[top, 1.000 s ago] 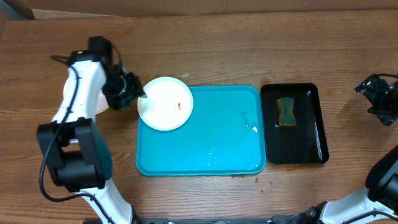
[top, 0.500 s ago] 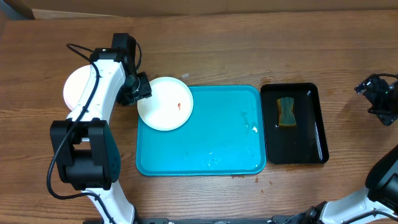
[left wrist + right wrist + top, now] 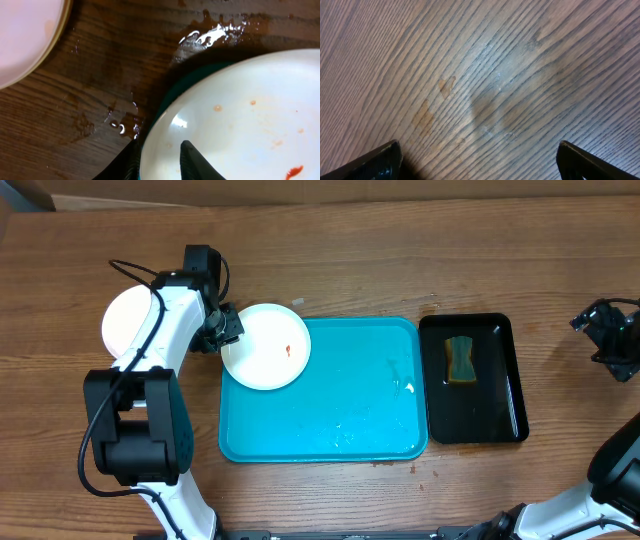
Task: Clean dirty plates on tray and stack at the side
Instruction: 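Release the stacked plate and move the left gripper to the remaining white plate, then grip the white plate's rim and slide it onto the blue tray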
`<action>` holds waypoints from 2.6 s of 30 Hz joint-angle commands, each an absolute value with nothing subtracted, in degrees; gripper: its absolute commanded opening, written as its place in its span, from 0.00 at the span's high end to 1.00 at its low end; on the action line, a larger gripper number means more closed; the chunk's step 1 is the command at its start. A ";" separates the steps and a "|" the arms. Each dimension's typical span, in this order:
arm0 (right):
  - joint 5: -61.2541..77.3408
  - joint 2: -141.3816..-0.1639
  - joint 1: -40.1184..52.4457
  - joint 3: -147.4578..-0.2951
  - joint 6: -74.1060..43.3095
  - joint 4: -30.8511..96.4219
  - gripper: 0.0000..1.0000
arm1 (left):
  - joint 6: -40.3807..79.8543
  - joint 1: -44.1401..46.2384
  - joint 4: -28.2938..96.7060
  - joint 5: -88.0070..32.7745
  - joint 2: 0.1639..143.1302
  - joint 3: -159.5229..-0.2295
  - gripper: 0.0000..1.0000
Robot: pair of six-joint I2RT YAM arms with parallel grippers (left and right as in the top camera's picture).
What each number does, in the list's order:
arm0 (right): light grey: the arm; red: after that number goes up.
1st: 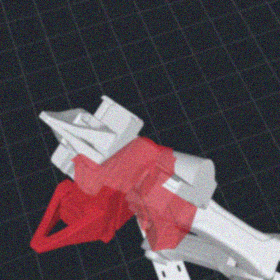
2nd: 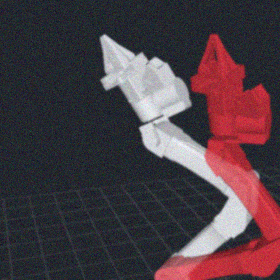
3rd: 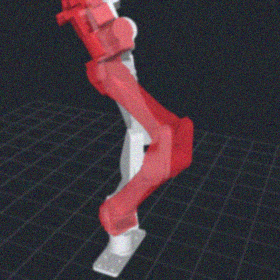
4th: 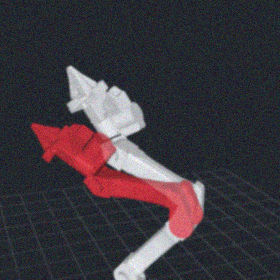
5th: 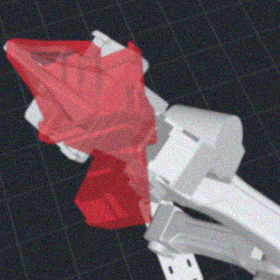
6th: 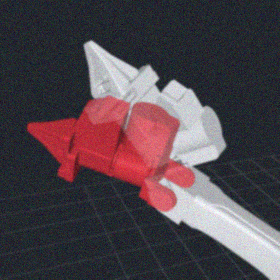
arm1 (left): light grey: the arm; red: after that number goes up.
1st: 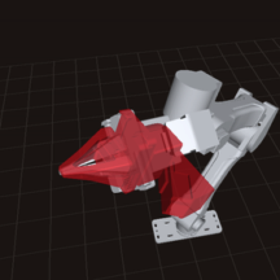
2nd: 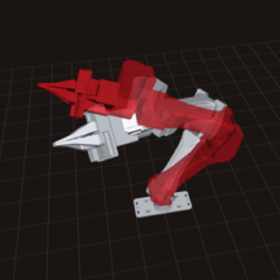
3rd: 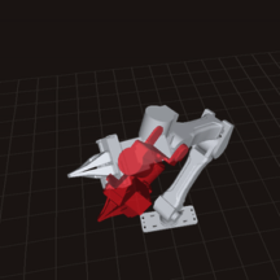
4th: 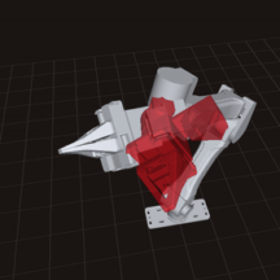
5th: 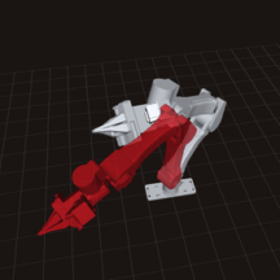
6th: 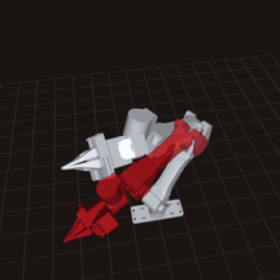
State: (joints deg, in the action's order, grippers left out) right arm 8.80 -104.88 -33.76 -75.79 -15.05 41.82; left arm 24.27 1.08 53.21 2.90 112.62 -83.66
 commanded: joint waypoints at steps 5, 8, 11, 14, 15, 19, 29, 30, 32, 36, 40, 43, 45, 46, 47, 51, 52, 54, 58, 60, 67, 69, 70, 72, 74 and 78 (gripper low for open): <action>9.10 -104.90 -33.78 -76.99 -15.44 41.63 0.00 | 24.84 0.67 50.92 5.74 112.18 -81.03 0.74; 9.10 -104.90 -33.78 -76.99 -15.44 41.63 0.00 | 24.84 0.67 50.94 5.74 112.18 -81.03 0.76; 9.10 -104.90 -33.78 -76.99 -15.44 41.63 0.00 | 24.84 0.69 50.92 5.76 112.18 -80.79 0.76; 9.10 -104.90 -33.78 -76.99 -15.44 41.63 0.00 | 24.84 0.69 50.85 6.02 112.20 -80.71 0.76; 9.10 -104.90 -33.78 -76.99 -15.44 41.63 0.00 | 24.82 0.69 50.87 6.09 112.20 -80.71 0.77; 9.10 -104.90 -33.78 -76.99 -15.44 41.63 0.00 | 24.82 0.69 50.81 6.61 112.20 -80.62 0.79; 9.10 -104.90 -33.78 -76.99 -15.44 41.63 0.00 | 24.86 0.69 47.46 6.35 112.20 -78.26 0.85; 9.10 -104.90 -33.78 -76.99 -15.44 41.63 0.00 | 24.86 0.75 47.46 6.37 112.20 -78.26 0.87; 9.10 -104.90 -33.78 -76.99 -15.44 41.63 0.00 | 24.86 0.80 47.44 6.17 112.20 -78.26 0.92; 9.10 -104.90 -33.78 -76.99 -15.44 41.63 0.00 | 24.82 0.80 47.40 3.38 112.18 -78.26 0.96; 9.10 -104.90 -33.78 -76.99 -15.44 41.63 0.00 | 22.94 0.82 47.33 -4.71 112.18 -78.26 0.96; 9.10 -104.90 -33.78 -76.99 -15.44 41.63 0.00 | 18.81 0.86 47.72 -12.51 112.18 -78.26 0.96; 9.10 -104.90 -33.78 -76.99 -15.44 41.63 0.00 | 16.88 1.15 49.21 -16.21 112.18 -78.26 0.96; 9.10 -104.90 -33.78 -76.99 -15.44 41.63 0.00 | 16.47 1.56 50.46 -16.64 112.18 -78.26 0.96; 9.10 -104.90 -33.78 -76.99 -15.44 41.63 0.00 | 16.45 1.98 51.35 -16.56 112.18 -78.24 0.96; 9.10 -104.90 -33.78 -76.99 -15.44 41.63 0.00 | 16.45 4.80 54.26 -16.27 112.18 -77.89 0.96; 9.10 -104.90 -33.78 -76.99 -15.44 41.63 0.00 | 16.47 5.82 54.70 -15.92 112.18 -77.71 0.96; 9.10 -104.90 -33.78 -76.99 -15.44 41.63 0.00 | 16.49 7.53 55.11 -15.68 112.18 -77.41 0.96; 9.10 -104.90 -33.78 -76.99 -15.44 41.63 0.00 | 18.26 11.88 55.31 -15.68 112.18 -76.93 0.96; 9.10 -104.90 -33.78 -76.99 -15.44 41.63 0.00 | 18.50 13.54 55.24 -15.68 112.18 -76.93 0.96; 9.10 -104.90 -33.78 -76.99 -15.44 41.63 0.00 | 20.78 15.75 55.51 -12.03 112.18 -76.93 0.62; 9.10 -104.90 -33.78 -76.99 -15.44 41.63 0.00 | 21.02 15.75 55.24 -11.90 112.18 -76.93 0.62; 9.10 -104.90 -33.78 -76.99 -15.44 41.63 0.00 | 21.04 15.75 55.09 -11.55 112.18 -76.93 0.62; 9.10 -104.90 -33.78 -76.99 -15.44 41.63 0.00 | 21.02 15.79 54.37 -10.81 112.18 -76.93 0.62; 9.10 -104.90 -33.78 -76.99 -15.44 41.63 0.00 | 21.04 16.03 53.52 -10.17 112.18 -76.86 0.67; 9.10 -104.90 -33.78 -76.99 -15.44 41.63 0.00 | 21.04 16.93 52.16 -9.89 112.18 -76.79 0.69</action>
